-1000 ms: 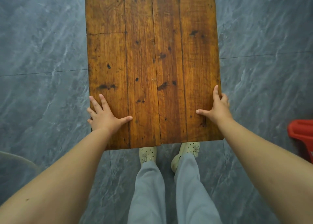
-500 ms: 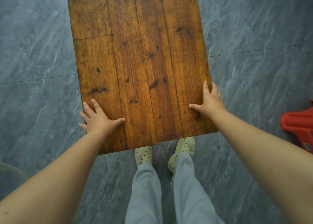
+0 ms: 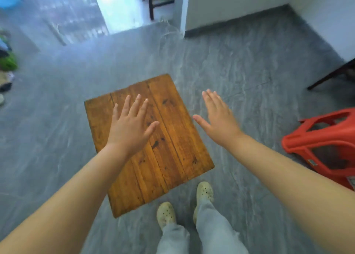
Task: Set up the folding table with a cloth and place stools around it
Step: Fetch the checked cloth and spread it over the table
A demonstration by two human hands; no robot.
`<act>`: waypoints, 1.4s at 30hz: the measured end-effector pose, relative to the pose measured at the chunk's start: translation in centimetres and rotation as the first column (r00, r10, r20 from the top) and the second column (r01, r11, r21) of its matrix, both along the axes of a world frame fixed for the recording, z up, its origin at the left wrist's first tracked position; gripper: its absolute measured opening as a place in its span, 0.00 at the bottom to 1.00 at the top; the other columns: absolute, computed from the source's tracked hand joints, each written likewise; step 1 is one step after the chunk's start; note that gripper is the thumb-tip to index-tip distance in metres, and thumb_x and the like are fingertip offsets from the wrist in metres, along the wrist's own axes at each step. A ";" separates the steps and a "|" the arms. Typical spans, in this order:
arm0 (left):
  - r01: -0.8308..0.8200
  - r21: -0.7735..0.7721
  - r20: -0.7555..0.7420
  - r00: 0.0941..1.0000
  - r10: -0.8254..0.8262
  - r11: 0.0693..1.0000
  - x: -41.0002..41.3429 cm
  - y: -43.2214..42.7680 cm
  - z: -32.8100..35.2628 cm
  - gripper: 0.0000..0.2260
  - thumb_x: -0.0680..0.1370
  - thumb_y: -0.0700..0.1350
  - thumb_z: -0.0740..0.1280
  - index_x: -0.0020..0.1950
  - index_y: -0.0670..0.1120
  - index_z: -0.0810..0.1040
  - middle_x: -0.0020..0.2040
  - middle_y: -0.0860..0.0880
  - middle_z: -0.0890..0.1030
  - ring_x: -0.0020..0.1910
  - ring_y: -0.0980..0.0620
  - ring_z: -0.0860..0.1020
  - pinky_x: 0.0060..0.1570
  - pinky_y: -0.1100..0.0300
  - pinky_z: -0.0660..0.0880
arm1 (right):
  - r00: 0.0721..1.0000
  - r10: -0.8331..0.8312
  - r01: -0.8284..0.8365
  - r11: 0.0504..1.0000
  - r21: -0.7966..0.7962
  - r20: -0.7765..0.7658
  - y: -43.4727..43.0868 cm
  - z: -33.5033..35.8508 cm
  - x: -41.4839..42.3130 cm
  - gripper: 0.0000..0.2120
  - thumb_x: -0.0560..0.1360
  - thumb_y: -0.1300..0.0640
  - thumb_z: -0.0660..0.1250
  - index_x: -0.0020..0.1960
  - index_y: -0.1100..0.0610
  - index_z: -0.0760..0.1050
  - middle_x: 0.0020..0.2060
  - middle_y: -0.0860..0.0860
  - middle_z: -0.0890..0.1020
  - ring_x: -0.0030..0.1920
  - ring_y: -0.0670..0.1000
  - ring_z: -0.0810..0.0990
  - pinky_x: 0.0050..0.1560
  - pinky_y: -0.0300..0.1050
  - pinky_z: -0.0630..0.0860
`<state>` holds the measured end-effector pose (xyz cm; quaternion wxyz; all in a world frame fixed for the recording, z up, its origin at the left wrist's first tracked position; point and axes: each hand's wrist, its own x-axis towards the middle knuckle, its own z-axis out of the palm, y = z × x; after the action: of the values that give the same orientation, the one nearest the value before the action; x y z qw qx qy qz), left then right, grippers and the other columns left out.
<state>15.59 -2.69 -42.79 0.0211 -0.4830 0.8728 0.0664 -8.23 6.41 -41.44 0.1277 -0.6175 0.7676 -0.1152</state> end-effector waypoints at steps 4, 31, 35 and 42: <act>0.129 -0.116 -0.116 0.983 -0.142 0.985 -4.5 0.2 11.4 0.35 0.74 0.66 0.44 0.76 0.48 0.60 0.76 0.46 0.60 0.76 0.44 0.57 0.71 0.41 0.57 | 0.992 -0.091 0.072 0.978 -0.198 -0.087 3.7 11.0 -2.5 0.34 0.76 0.40 0.56 0.74 0.60 0.60 0.72 0.59 0.65 0.72 0.59 0.64 0.70 0.54 0.62; 0.846 -0.306 -0.143 0.412 -0.900 0.436 -39.8 54.1 32.5 0.37 0.72 0.66 0.40 0.77 0.50 0.57 0.77 0.48 0.60 0.76 0.45 0.56 0.72 0.43 0.54 | 0.457 -0.876 0.803 0.480 -0.354 -0.152 67.1 30.6 -18.8 0.34 0.78 0.40 0.55 0.77 0.56 0.51 0.78 0.52 0.52 0.77 0.51 0.48 0.75 0.48 0.47; 0.896 -0.283 -0.135 0.316 -0.939 0.342 -43.7 62.1 31.7 0.38 0.71 0.66 0.37 0.77 0.50 0.54 0.78 0.49 0.57 0.77 0.46 0.53 0.73 0.44 0.51 | 0.353 -0.925 0.867 0.379 -0.324 -0.137 75.7 29.9 -20.5 0.34 0.78 0.40 0.55 0.78 0.56 0.51 0.78 0.51 0.51 0.77 0.50 0.46 0.75 0.47 0.47; 0.940 -0.254 -0.117 0.205 -0.972 0.229 -51.3 69.0 28.8 0.36 0.73 0.66 0.39 0.77 0.50 0.55 0.77 0.47 0.59 0.76 0.45 0.55 0.72 0.44 0.51 | 0.241 -0.965 0.929 0.259 -0.266 -0.101 82.7 26.8 -24.5 0.33 0.79 0.40 0.54 0.77 0.55 0.51 0.78 0.51 0.51 0.77 0.50 0.46 0.76 0.49 0.48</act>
<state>-35.70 66.32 -13.95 -0.0835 0.1727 0.9804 0.0440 -32.77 89.09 -14.68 -0.1098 -0.0442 0.9816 -0.1496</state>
